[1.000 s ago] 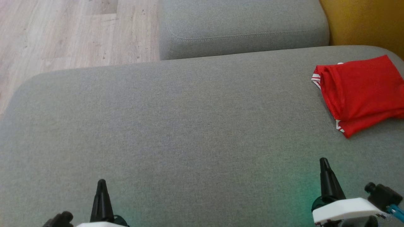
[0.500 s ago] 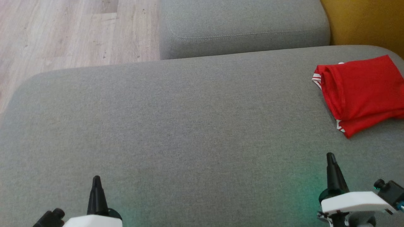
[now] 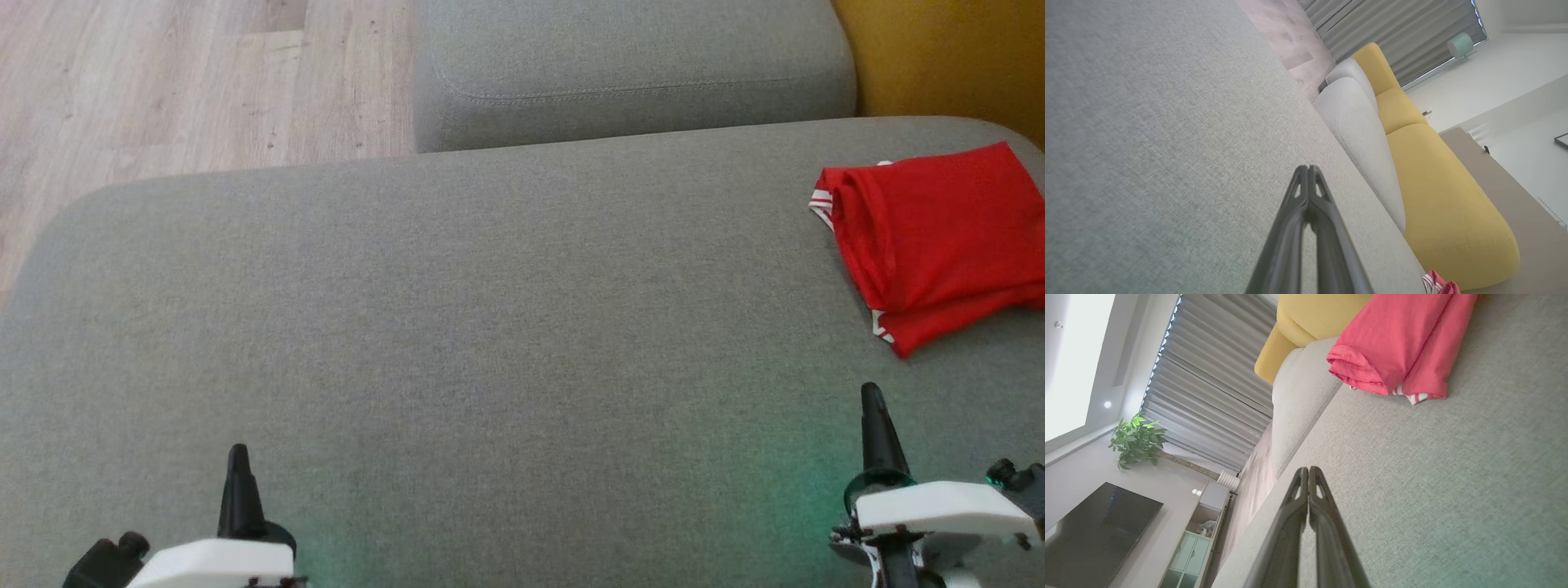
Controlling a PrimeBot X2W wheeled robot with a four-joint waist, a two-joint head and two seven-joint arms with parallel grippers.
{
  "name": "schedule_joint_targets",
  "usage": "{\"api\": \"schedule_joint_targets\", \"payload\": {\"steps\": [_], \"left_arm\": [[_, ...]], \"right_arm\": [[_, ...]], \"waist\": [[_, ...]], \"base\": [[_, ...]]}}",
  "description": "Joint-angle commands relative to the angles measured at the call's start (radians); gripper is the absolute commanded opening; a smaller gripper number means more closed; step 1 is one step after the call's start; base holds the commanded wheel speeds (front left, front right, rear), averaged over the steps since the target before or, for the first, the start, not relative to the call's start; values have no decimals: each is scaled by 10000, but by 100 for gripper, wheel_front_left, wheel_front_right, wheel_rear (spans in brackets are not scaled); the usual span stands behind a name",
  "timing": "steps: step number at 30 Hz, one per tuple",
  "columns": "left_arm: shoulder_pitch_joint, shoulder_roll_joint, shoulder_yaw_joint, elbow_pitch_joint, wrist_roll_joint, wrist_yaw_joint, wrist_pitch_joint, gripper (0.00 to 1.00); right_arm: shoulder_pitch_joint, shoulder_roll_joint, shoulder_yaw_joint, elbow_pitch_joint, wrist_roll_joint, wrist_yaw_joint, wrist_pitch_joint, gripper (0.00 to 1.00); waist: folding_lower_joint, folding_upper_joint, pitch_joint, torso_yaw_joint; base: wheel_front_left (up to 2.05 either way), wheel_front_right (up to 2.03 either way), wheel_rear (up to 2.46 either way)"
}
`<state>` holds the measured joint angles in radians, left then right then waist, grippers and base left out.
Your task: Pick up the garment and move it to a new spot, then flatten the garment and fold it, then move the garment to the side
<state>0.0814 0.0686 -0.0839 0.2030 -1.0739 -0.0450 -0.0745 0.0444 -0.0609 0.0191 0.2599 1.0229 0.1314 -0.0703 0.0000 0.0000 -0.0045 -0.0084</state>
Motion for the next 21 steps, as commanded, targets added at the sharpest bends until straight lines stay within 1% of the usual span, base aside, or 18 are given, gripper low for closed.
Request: {"api": "schedule_joint_targets", "payload": {"steps": [1,21], "left_arm": [[-546,146,337,-231,-266,-99,72,0],[-1077,145,819,24,-2481,-407,657,0]], "right_arm": [[-525,-190,40,-284,315,-5,76,0],[-914,-197,-338,-241,2712,-6,648,0]], "waist": [[0,0,2,2],[0,0,32,35]], "base": [[0,0,0],[0,0,0]]}}
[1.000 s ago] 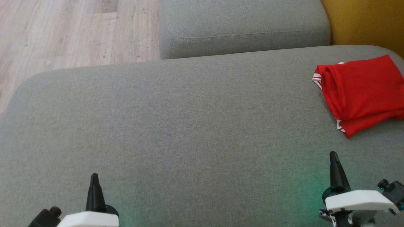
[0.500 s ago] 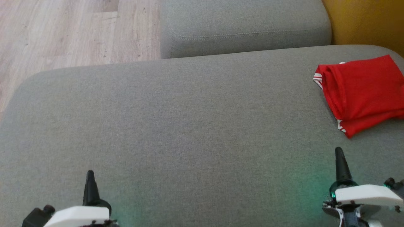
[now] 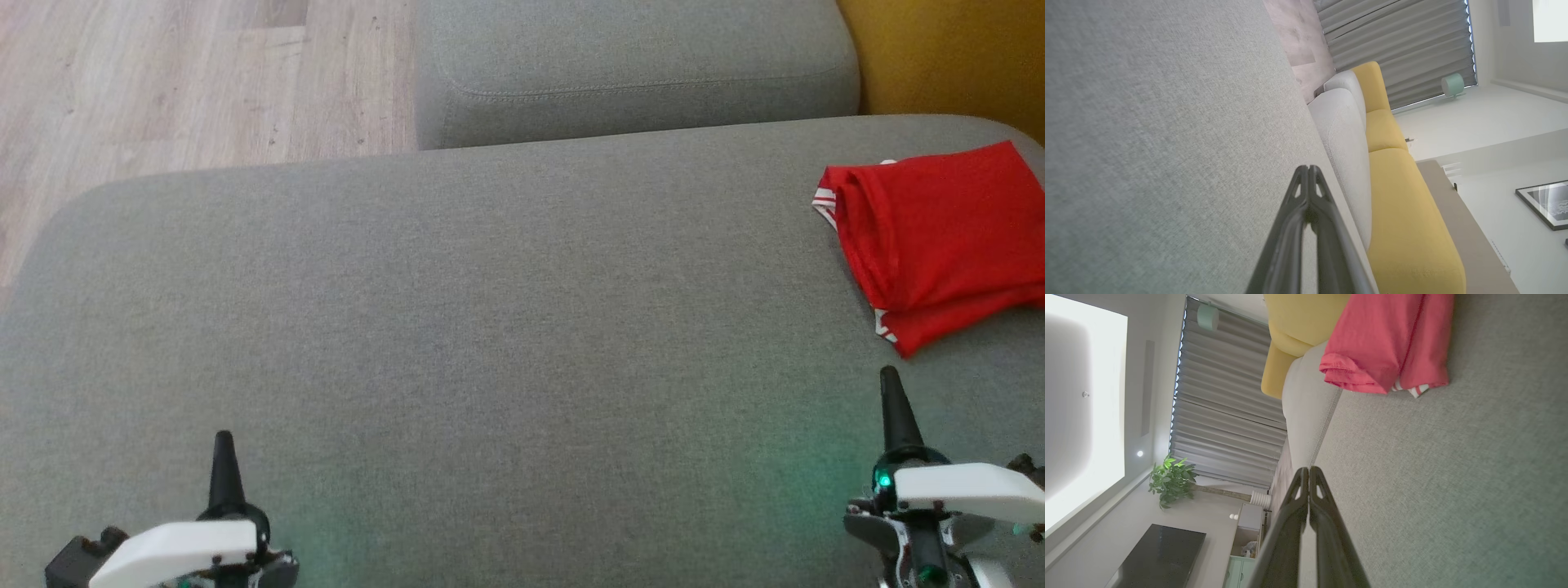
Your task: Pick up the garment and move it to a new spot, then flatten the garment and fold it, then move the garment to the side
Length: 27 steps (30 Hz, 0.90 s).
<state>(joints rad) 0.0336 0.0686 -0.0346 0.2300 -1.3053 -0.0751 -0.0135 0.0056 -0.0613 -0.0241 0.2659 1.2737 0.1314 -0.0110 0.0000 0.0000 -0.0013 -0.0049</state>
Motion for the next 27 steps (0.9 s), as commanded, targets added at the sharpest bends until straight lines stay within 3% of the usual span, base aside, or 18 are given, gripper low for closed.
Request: {"api": "schedule_joint_targets", "payload": {"steps": [1,27], "left_arm": [[-626,144,351,-233,-277,-121,77,0],[-1320,118,1011,101,-3125,-520,865,0]], "right_arm": [[-546,-193,73,-298,323,-6,84,0],[-1055,-180,-450,-241,3408,-7,852,0]], "waist": [[0,0,1,2],[0,0,41,45]], "base": [[0,0,0],[0,0,0]]}}
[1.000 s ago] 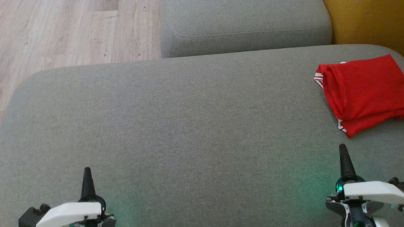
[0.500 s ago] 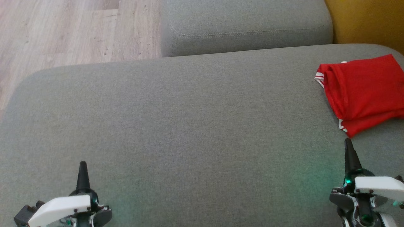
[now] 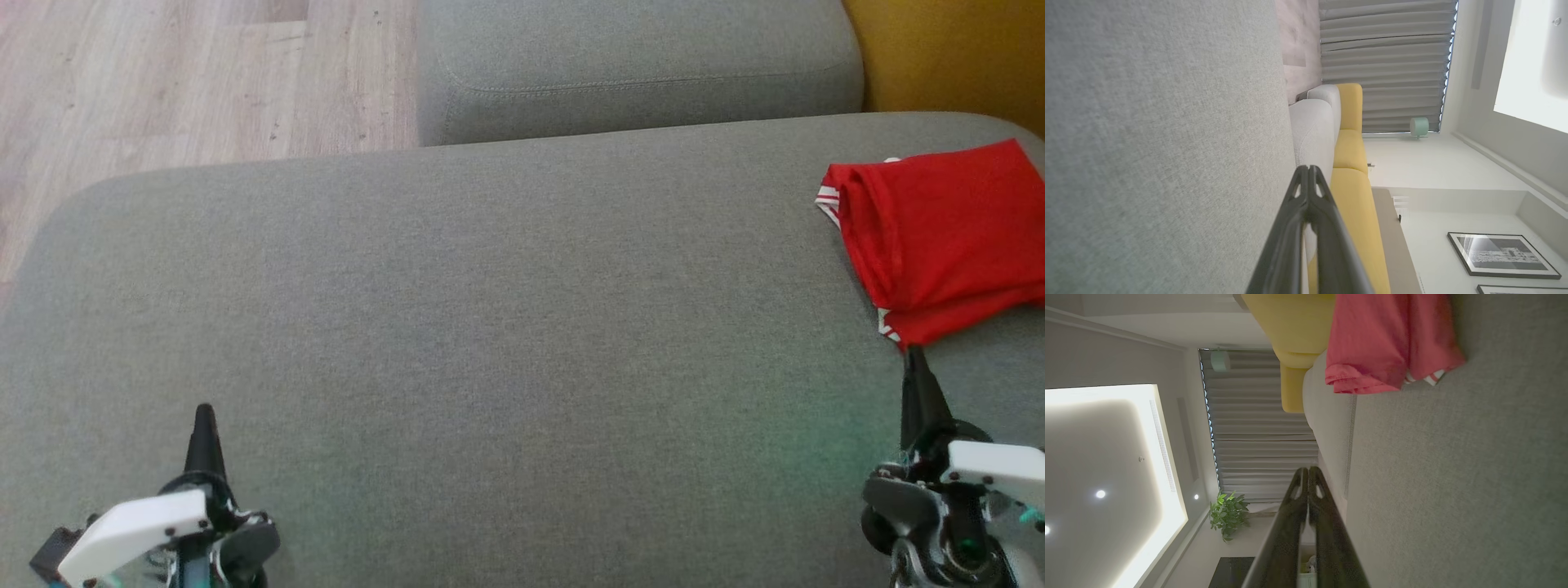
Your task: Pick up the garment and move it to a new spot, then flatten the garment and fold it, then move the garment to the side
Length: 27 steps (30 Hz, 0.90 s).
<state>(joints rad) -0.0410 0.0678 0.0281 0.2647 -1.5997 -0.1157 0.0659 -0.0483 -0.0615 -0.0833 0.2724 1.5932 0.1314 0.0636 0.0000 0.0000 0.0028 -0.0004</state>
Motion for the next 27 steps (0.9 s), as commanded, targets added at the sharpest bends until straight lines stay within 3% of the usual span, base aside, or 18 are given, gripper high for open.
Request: {"api": "schedule_joint_targets", "payload": {"steps": [1,27], "left_arm": [[-601,124,410,-233,-290,-129,102,0],[-643,49,547,-210,-348,-150,224,0]], "right_arm": [[-535,-177,121,-304,332,-7,136,0],[-569,-104,-6,-294,403,-7,257,0]], "waist": [[0,0,2,2],[0,0,3,4]], "base": [[0,0,0],[0,0,0]]}}
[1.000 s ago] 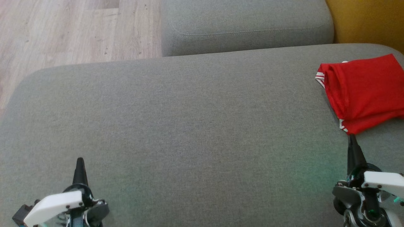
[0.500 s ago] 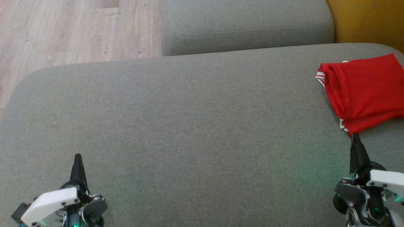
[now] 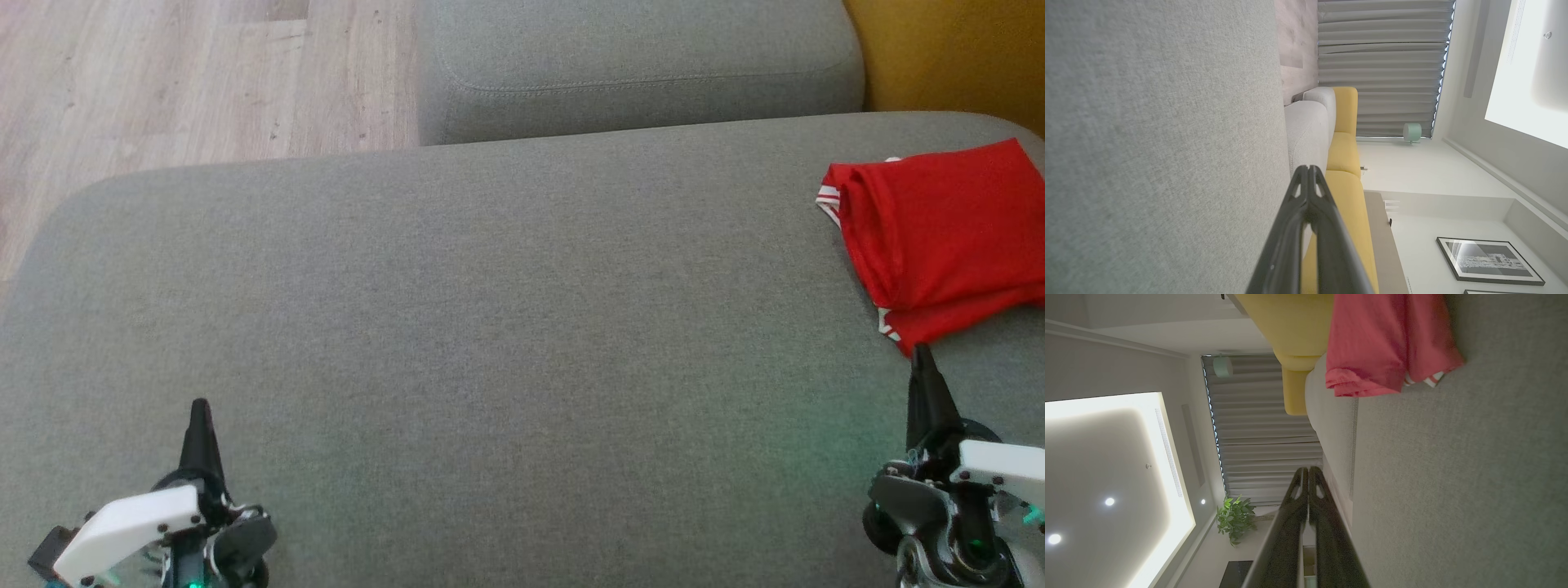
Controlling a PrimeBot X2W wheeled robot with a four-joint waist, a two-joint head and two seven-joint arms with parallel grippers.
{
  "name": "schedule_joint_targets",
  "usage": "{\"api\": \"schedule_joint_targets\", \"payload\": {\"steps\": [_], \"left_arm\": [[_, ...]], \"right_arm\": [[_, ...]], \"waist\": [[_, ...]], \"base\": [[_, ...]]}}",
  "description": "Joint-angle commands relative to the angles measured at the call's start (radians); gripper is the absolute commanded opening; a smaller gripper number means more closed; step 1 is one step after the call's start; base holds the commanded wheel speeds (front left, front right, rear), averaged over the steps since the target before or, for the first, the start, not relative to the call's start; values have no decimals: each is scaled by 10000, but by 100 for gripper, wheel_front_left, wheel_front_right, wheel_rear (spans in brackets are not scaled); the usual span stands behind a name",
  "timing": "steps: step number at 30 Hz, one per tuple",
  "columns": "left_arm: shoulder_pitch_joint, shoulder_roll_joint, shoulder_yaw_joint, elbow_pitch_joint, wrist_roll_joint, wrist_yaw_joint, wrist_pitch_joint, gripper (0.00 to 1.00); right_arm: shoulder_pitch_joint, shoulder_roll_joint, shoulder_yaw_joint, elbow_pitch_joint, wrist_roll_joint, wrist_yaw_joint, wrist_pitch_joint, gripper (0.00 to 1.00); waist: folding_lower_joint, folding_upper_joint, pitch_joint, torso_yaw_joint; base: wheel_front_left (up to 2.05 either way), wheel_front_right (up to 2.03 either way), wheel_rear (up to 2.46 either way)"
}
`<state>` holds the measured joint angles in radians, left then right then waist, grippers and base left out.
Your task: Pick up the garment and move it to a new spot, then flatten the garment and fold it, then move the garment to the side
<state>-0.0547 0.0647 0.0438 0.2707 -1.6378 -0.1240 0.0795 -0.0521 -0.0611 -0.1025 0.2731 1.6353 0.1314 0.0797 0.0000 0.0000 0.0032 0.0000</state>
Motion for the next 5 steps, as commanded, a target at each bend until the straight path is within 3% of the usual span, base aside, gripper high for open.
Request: {"api": "schedule_joint_targets", "payload": {"steps": [1,5], "left_arm": [[-507,77,393,-269,37,-67,91,0],[-508,66,408,-269,50,-67,103,0]], "right_arm": [[-531,-105,182,-301,-22,-7,99,0],[-532,-95,167,-300,-34,-7,110,0]], "waist": [[0,0,0,0],[0,0,0,0]], "base": [[0,0,0],[0,0,0]]}}
